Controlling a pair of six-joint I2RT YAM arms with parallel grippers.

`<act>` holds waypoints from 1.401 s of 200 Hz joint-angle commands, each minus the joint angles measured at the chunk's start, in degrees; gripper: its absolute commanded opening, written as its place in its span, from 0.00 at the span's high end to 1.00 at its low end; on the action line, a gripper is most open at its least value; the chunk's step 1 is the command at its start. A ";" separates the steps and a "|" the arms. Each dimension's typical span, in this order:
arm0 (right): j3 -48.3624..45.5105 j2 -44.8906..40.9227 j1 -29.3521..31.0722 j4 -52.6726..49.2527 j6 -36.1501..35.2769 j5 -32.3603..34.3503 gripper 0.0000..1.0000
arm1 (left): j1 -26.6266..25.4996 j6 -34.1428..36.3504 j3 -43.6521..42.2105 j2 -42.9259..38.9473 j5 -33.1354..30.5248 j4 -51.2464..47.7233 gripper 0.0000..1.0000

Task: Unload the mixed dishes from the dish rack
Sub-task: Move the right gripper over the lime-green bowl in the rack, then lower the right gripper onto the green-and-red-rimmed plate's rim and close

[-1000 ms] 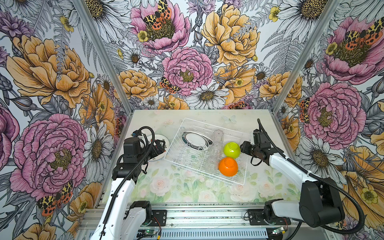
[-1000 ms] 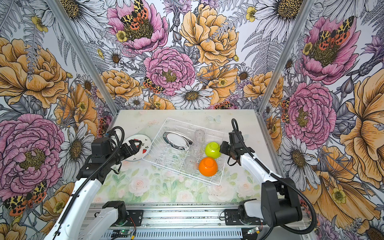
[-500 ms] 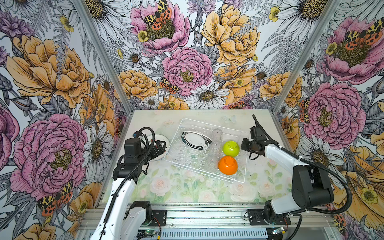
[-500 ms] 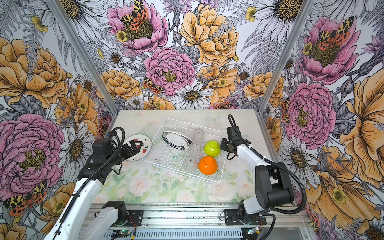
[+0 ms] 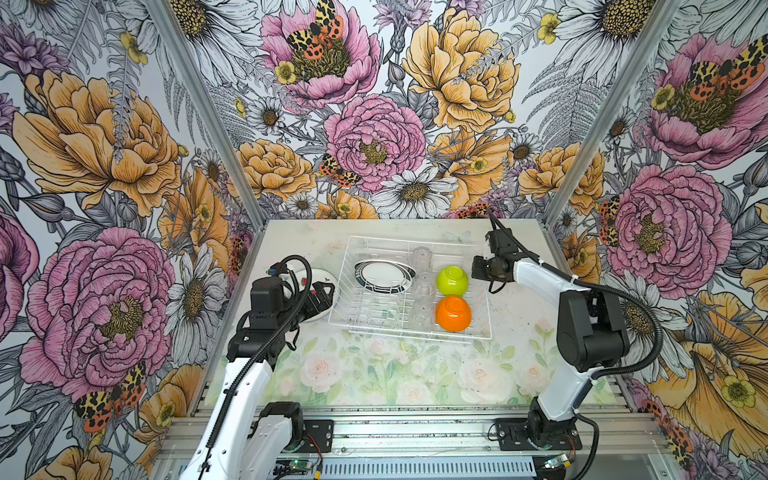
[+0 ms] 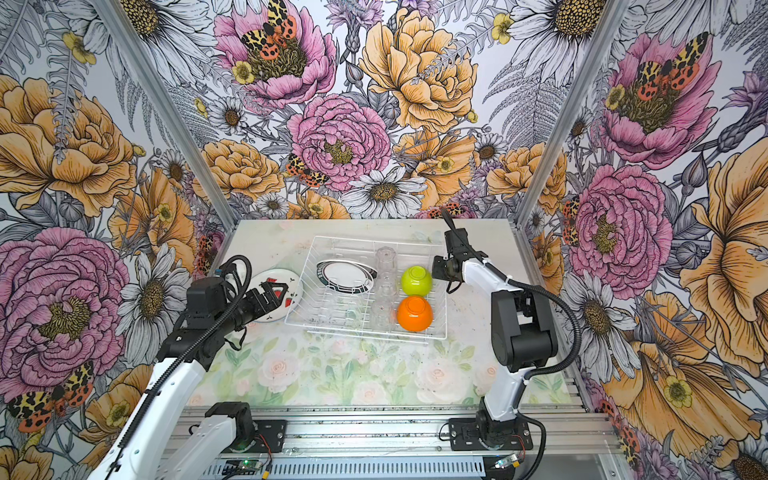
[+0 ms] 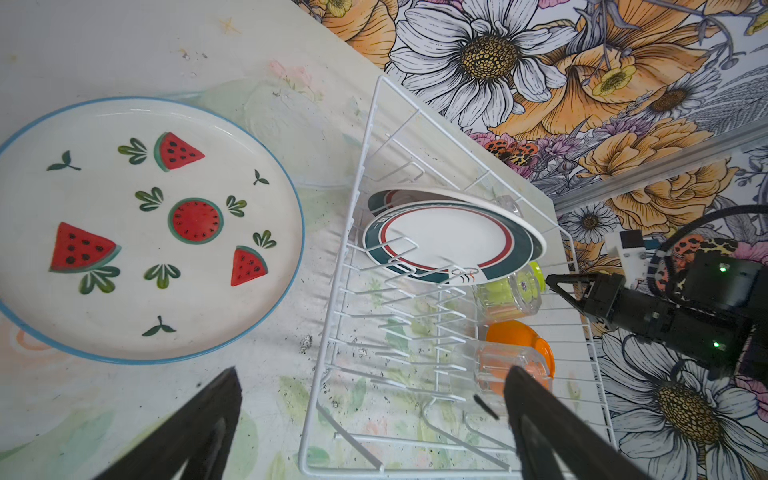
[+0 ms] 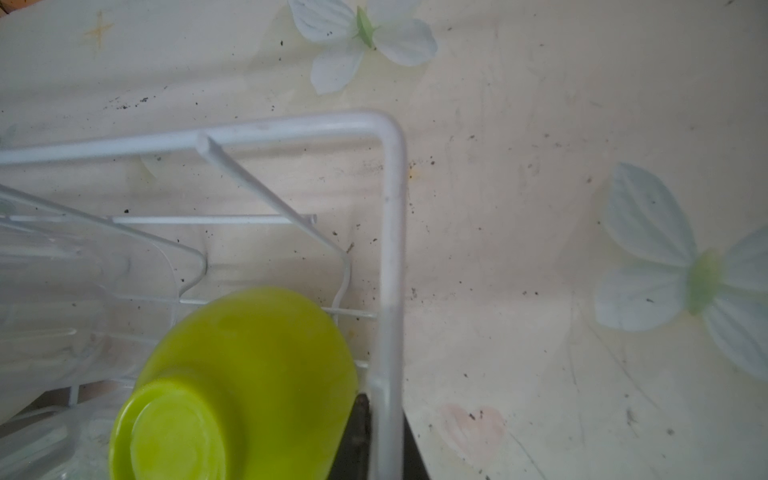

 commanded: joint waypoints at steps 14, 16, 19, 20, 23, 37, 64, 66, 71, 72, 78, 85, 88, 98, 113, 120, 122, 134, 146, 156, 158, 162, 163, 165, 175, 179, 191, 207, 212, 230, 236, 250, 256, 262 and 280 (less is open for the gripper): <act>9.17 6.21 -1.51 4.26 -6.17 -1.73 0.88 | -0.50 -0.43 -0.19 -0.60 2.02 1.34 0.01; 9.40 6.33 -1.51 4.21 -6.33 -1.91 0.87 | -0.52 -0.46 -0.19 -0.60 2.12 1.33 0.01; 10.05 6.65 -1.47 4.10 -6.80 -2.51 0.84 | -0.52 -0.46 -0.19 -0.60 2.23 1.36 0.01; 10.19 6.73 -1.44 4.08 -6.91 -2.61 0.83 | -0.51 -0.46 -0.23 -0.60 2.28 1.38 0.01; 10.58 6.84 -1.50 4.07 -7.04 -2.82 0.80 | -0.58 -0.41 -0.20 -0.63 2.24 1.41 0.01; 11.53 6.39 -1.51 3.86 -7.52 -2.64 0.67 | -0.68 -0.68 -0.29 -0.68 2.31 1.40 0.01; 10.83 2.11 -1.52 3.88 -8.34 -2.68 0.47 | -1.07 -1.68 -0.28 -0.04 3.48 2.66 0.01; 10.66 1.46 -1.51 3.87 -8.44 -2.89 0.46 | -1.11 -1.76 -0.28 0.00 3.64 2.84 0.01; 10.41 0.53 -1.53 3.82 -8.50 -3.12 0.44 | -1.21 -2.11 -0.21 0.17 4.02 3.37 0.01; 10.37 0.33 -1.56 3.86 -8.46 -3.22 0.44 | -1.25 -2.21 -0.20 0.18 4.05 3.45 0.01; 9.85 -1.31 -1.51 3.90 -8.35 -3.75 0.42 | -1.51 -2.67 -0.25 0.32 4.32 4.11 0.01; 9.27 -2.94 -1.38 3.93 -8.05 -4.31 0.41 | -1.83 -3.15 -0.18 0.37 4.48 4.71 0.01; 9.10 -3.45 -1.34 3.95 -7.96 -4.46 0.41 | -1.96 -3.27 -0.07 0.37 4.45 4.94 0.01; 8.00 -5.90 -1.04 4.06 -7.29 -5.36 0.40 | -2.54 -3.51 0.32 0.29 4.48 5.33 0.01; 6.24 -9.24 -0.09 4.00 -5.88 -5.66 0.40 | -3.36 -2.92 1.07 0.04 4.79 5.22 0.01; 5.21 -10.98 0.57 4.05 -4.95 -5.66 0.39 | -3.49 -2.56 1.36 -0.06 5.40 5.18 0.01; 4.99 -11.42 0.77 4.02 -4.66 -5.68 0.40 | -3.49 -2.48 1.43 -0.13 5.73 5.01 0.01; 3.48 -13.90 2.24 4.05 -3.36 -6.65 0.39 | -3.51 -1.75 1.89 -0.71 6.68 4.12 0.01; 2.32 -16.02 4.50 4.05 -2.41 -6.84 0.39 | -3.55 -0.86 2.18 -1.67 6.60 3.04 0.01; 1.69 -17.59 7.03 4.05 -1.71 -6.69 0.39 | -3.49 0.11 1.91 -2.69 5.76 2.33 0.01; 1.60 -17.95 7.59 4.00 -1.57 -6.71 0.39 | -3.49 0.25 1.85 -2.88 5.53 2.12 0.01; 1.36 -18.47 9.03 4.04 -1.01 -6.61 0.39 | -3.49 0.67 1.77 -3.26 5.10 1.66 0.01; 1.36 -18.47 9.03 4.04 -1.01 -6.61 0.39 | -3.53 0.72 1.80 -3.33 4.94 1.58 0.01; 1.28 -18.76 9.63 4.06 -0.78 -6.47 0.39 | -3.46 1.02 1.80 -3.50 4.74 1.30 0.01; 1.16 -19.58 12.47 4.07 0.43 -6.07 0.39 | -3.24 2.76 2.13 -4.31 3.95 -0.25 0.01; 1.12 -19.92 13.55 4.04 0.98 -6.06 0.38 | -3.02 3.56 2.21 -4.60 3.71 -0.96 0.01; 1.04 -20.76 16.93 4.24 2.09 -5.54 0.35 | -2.37 5.81 2.53 -5.48 3.09 -2.80 0.01; 1.25 -21.47 21.05 4.25 2.83 -3.81 0.34 | -2.11 8.02 3.01 -6.66 1.74 -5.14 0.01; 1.35 -21.50 22.05 4.31 3.17 -3.30 0.34 | -2.17 8.62 3.03 -7.14 1.42 -5.62 0.01; 2.18 -20.79 24.61 4.42 3.74 -4.02 0.34 | -2.17 8.98 2.48 -8.19 1.09 -6.27 0.01; 2.50 -20.48 25.20 4.42 3.87 -3.84 0.34 | -2.02 8.86 2.20 -8.23 1.29 -6.32 0.01; 3.12 -19.56 26.52 4.60 3.91 -2.90 0.33 | -1.73 8.85 2.12 -8.27 1.83 -6.55 0.01; 3.45 -19.21 26.92 4.83 3.95 -2.21 0.33 | -1.73 8.86 2.12 -8.29 1.53 -6.80 0.01; 3.79 -18.62 27.43 4.86 3.86 -1.18 0.33 | -1.73 8.87 2.15 -8.40 1.27 -6.91 0.01; 5.11 -15.99 28.49 4.83 4.01 0.98 0.33 | -2.12 8.77 2.18 -8.18 1.16 -7.03 0.01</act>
